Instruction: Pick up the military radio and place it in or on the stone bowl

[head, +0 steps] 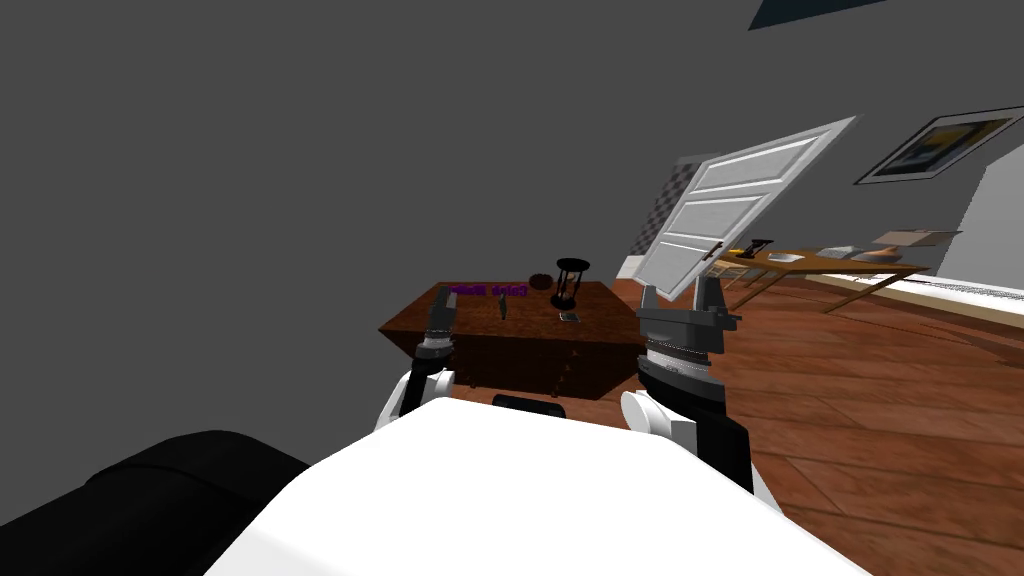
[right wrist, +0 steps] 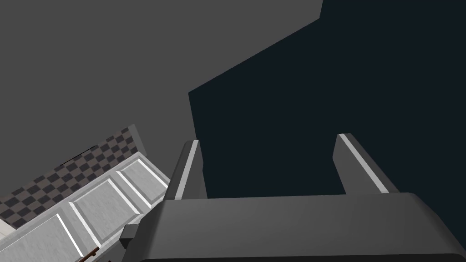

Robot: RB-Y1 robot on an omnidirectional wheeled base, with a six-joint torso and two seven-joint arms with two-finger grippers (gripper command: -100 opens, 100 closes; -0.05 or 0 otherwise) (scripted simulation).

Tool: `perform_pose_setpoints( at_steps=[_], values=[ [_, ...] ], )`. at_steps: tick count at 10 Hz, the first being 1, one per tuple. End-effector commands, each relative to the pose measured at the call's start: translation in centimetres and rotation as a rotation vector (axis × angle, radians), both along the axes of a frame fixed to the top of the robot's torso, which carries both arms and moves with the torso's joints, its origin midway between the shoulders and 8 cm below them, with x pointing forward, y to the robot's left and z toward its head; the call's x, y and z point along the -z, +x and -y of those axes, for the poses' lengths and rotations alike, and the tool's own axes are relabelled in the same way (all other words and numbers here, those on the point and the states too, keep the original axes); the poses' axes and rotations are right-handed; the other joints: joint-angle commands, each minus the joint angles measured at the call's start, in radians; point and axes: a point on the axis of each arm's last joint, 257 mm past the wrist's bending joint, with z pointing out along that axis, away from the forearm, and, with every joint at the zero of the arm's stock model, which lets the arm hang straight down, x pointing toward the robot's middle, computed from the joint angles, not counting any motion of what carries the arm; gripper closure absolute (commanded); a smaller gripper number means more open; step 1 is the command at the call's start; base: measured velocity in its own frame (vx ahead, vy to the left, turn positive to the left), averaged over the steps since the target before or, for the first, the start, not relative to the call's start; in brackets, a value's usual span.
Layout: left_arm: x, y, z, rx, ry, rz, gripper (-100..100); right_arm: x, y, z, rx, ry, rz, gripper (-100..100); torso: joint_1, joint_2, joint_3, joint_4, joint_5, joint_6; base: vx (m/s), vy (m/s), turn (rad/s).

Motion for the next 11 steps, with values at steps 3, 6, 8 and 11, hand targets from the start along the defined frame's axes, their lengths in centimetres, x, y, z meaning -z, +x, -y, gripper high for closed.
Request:
perform_pose_setpoints(
  at_steps=[3,6,8,11],
  values=[
    [3.8,2.3,-1.0,-0.061,0.139,-0.104,-100,0.0,0.0,0.0,0.000,0.000,0.000,0,0.003,0.000,0.000,0.000,0.001,0.000,0.000,-0.064,-0.068],
    [6.7,3.8,-2.1,-0.113,0.250,-0.182,-100,0.0,0.0,0.0,0.000,0.000,0.000,0,0.001,-0.001,0.000,0.000,0.000,0.000,0.005,-0.091,-0.083],
    [8.7,4.8,-3.1,-0.152,0.329,-0.236,-100,0.0,0.0,0.0,0.000,0.000,0.000,0,0.001,-0.001,0.000,0.000,0.000,0.000,0.007,-0.077,-0.079],
    [11.7,6.0,-5.0,-0.213,0.450,-0.318,-100,0.0,0.0,0.0,0.000,0.000,0.000,0,0.002,0.000,0.000,0.000,0.000,0.000,0.002,-0.077,-0.090]
  ],
)
